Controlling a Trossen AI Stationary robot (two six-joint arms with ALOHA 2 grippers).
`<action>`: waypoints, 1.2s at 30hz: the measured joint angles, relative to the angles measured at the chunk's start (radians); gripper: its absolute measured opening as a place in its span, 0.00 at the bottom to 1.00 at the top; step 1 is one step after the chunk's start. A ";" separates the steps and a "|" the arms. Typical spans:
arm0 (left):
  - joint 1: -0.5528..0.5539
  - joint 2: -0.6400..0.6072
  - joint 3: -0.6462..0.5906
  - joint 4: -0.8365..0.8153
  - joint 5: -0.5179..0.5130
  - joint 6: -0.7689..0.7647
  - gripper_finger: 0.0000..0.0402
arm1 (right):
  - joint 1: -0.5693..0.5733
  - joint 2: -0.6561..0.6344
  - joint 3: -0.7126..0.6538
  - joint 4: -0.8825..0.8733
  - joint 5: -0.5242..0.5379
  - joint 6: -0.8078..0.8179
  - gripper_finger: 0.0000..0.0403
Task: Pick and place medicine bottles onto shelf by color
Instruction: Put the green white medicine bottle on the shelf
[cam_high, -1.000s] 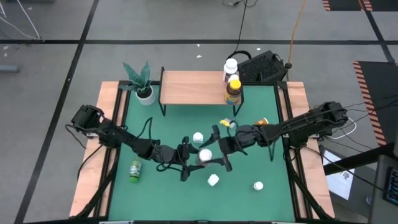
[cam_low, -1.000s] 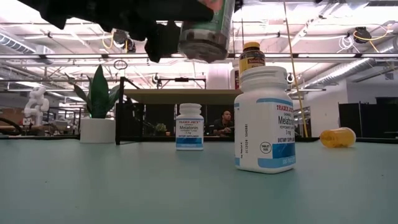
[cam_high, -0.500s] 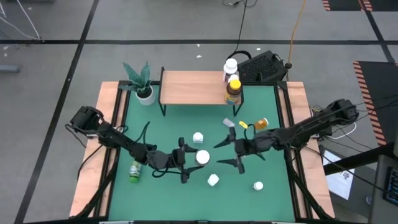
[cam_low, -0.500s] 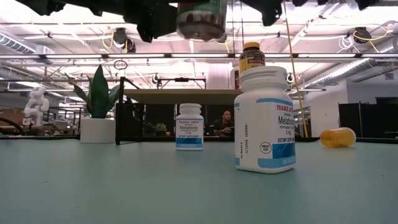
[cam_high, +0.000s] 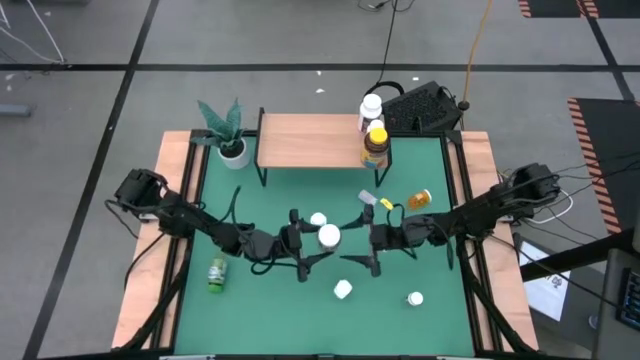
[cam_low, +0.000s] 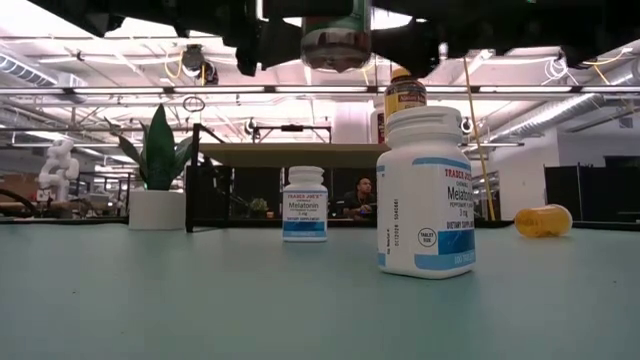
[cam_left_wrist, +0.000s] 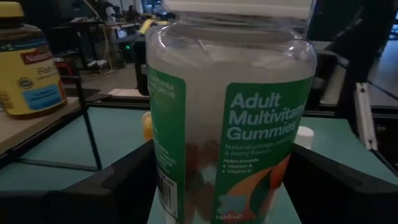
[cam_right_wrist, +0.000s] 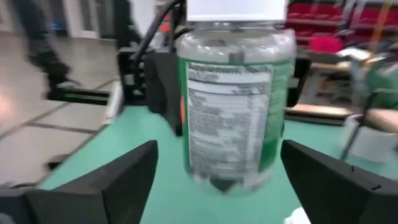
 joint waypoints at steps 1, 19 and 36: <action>0.005 0.000 0.000 0.002 0.000 -0.006 0.74 | 0.000 0.020 0.014 0.018 0.020 -0.004 0.87; 0.024 0.001 -0.003 0.035 0.005 0.004 0.75 | -0.003 0.085 0.063 0.000 0.033 0.058 0.82; 0.027 -0.001 0.002 0.039 0.000 0.013 0.75 | 0.017 -0.056 0.061 -0.227 0.040 -0.003 0.84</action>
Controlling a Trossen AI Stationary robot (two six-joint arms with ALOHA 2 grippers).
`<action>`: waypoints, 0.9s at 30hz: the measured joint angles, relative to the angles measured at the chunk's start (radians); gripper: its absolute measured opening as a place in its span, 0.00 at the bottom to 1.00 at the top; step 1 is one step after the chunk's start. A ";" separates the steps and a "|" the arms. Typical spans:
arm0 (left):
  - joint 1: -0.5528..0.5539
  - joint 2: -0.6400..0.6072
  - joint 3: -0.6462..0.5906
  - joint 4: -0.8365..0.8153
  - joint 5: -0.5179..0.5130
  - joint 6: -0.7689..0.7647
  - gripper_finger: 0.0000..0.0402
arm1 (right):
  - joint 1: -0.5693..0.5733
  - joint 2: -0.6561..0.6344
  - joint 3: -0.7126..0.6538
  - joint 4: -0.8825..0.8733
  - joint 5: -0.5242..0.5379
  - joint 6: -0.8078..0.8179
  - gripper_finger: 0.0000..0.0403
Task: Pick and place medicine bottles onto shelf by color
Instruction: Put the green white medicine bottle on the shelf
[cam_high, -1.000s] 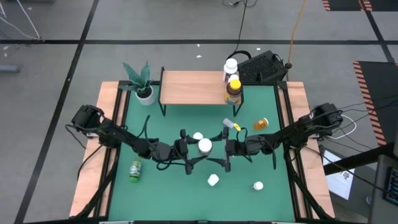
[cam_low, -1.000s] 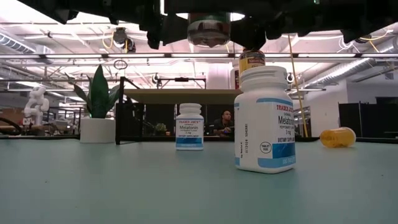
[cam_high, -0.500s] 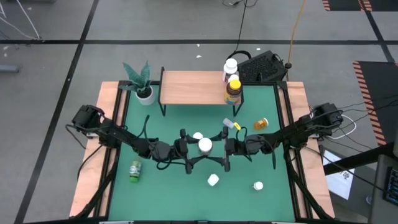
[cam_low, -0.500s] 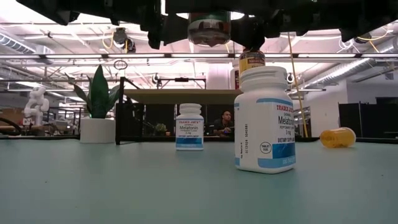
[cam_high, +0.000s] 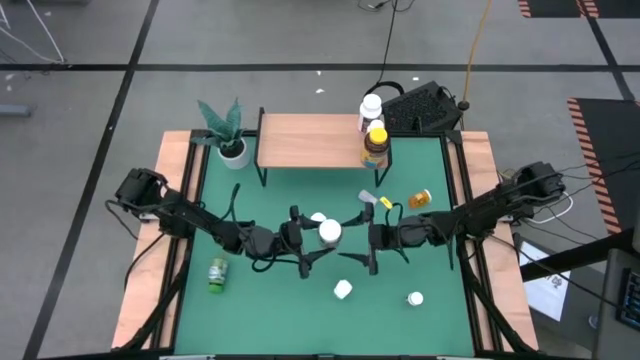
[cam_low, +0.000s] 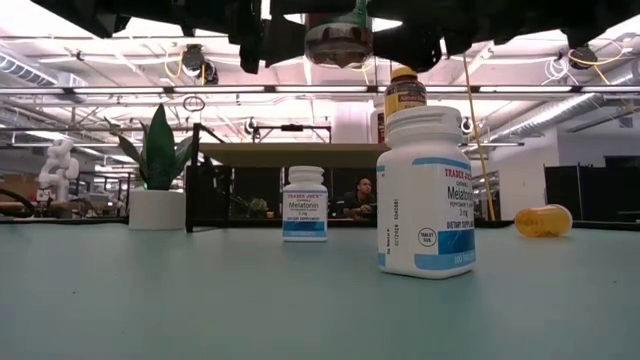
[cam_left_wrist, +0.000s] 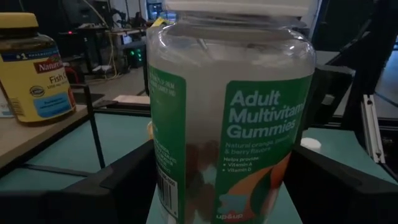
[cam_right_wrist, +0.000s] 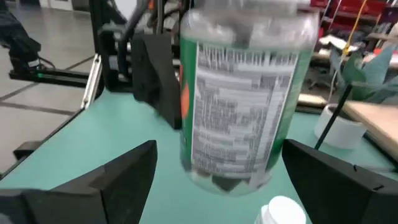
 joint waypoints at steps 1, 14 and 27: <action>0.002 0.000 0.000 0.002 0.001 0.000 0.75 | 0.000 0.004 0.000 0.005 -0.008 0.009 0.84; 0.013 0.000 -0.001 0.017 0.004 0.002 0.75 | -0.018 0.111 0.000 0.188 0.022 0.053 0.81; 0.016 0.000 -0.002 0.040 0.004 0.019 0.75 | -0.028 0.110 0.000 0.184 0.016 0.140 0.78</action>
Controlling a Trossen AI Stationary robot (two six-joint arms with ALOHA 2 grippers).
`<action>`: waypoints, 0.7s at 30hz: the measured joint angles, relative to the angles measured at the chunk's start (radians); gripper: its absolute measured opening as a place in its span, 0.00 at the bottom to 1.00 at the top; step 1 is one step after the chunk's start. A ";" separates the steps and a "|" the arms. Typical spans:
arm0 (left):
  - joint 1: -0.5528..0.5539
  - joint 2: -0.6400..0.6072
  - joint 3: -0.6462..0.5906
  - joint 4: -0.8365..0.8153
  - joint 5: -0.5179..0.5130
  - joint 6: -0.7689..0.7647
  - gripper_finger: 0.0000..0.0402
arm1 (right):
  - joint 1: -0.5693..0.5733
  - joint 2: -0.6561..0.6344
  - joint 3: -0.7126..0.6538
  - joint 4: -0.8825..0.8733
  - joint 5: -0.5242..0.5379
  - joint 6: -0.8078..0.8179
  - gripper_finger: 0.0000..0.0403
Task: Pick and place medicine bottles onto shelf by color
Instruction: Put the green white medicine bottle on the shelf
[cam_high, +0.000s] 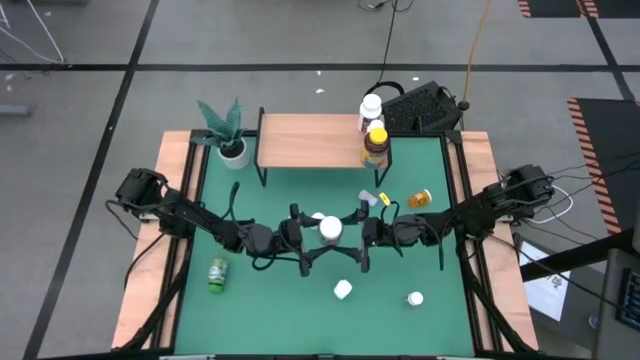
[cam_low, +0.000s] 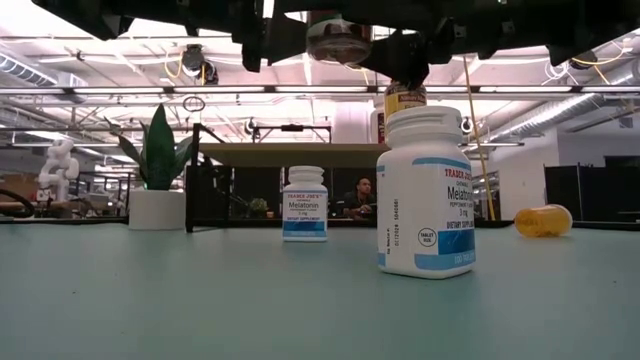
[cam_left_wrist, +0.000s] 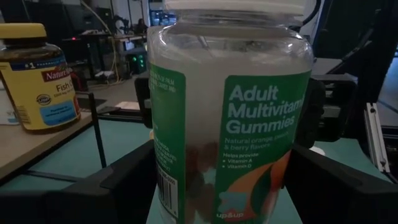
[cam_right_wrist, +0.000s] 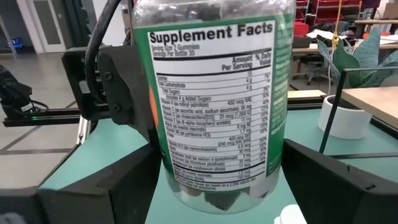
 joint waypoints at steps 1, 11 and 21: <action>0.000 0.000 0.000 0.000 0.000 0.000 0.75 | 0.000 0.000 0.000 0.000 0.001 0.002 0.79; -0.012 0.000 0.000 -0.018 -0.014 0.021 0.75 | 0.006 -0.098 -0.001 -0.181 0.086 -0.013 0.88; -0.003 0.000 0.000 -0.008 -0.004 0.011 0.75 | 0.001 -0.067 0.000 -0.150 0.003 0.058 0.88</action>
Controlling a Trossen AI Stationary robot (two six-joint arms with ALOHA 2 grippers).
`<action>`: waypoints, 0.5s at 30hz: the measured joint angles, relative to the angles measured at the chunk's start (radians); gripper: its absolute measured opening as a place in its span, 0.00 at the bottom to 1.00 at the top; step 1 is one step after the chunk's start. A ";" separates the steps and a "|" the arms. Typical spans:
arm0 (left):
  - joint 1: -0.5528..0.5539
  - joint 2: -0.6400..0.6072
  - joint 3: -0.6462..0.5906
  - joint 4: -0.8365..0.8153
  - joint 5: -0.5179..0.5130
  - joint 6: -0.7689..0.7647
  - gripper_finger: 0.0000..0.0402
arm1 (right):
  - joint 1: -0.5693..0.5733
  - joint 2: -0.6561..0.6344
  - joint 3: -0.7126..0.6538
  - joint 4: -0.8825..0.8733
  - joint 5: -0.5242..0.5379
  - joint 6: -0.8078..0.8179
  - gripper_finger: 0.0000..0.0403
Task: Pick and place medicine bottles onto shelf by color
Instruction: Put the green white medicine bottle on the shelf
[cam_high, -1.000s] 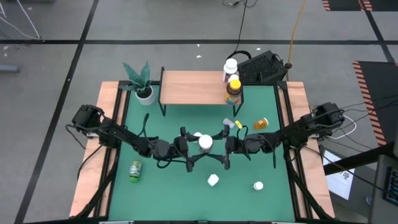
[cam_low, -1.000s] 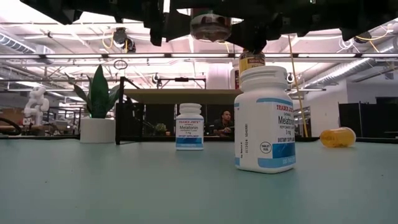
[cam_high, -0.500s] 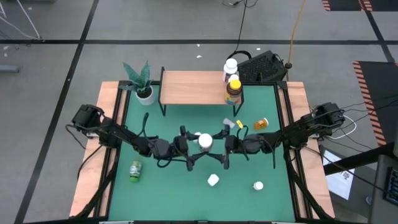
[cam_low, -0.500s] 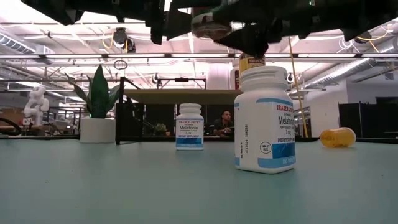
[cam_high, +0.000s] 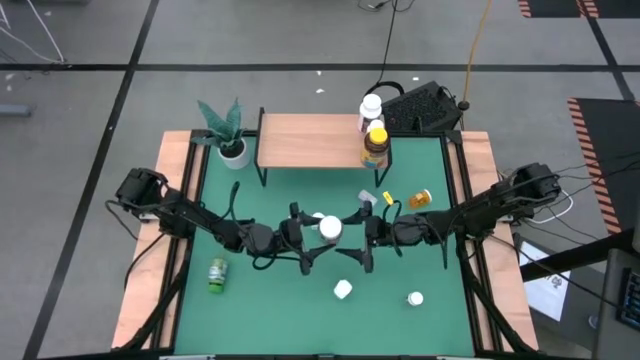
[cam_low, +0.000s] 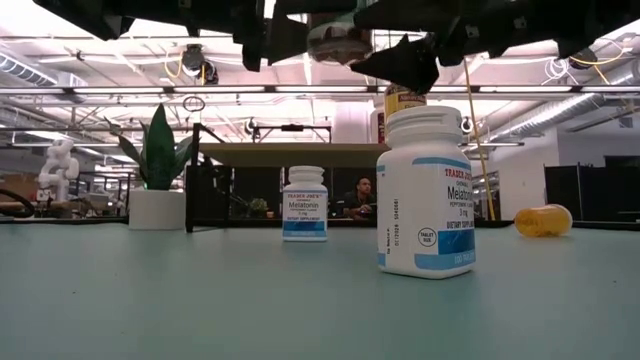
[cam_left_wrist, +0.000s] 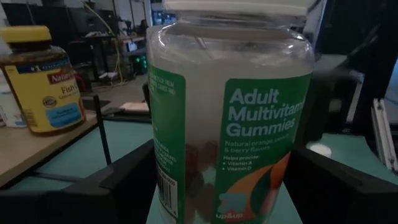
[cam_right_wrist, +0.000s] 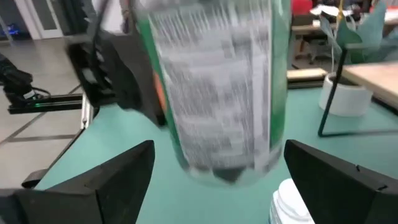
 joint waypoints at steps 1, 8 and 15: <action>0.000 0.000 0.000 0.008 0.000 -0.001 0.75 | -0.002 0.005 0.000 0.006 0.000 0.005 0.88; -0.001 0.000 0.000 0.012 0.000 0.003 0.75 | -0.014 0.010 0.000 0.060 0.001 0.016 0.87; 0.003 -0.001 0.000 0.025 0.001 0.002 0.75 | -0.013 0.010 -0.001 0.073 -0.003 0.016 0.87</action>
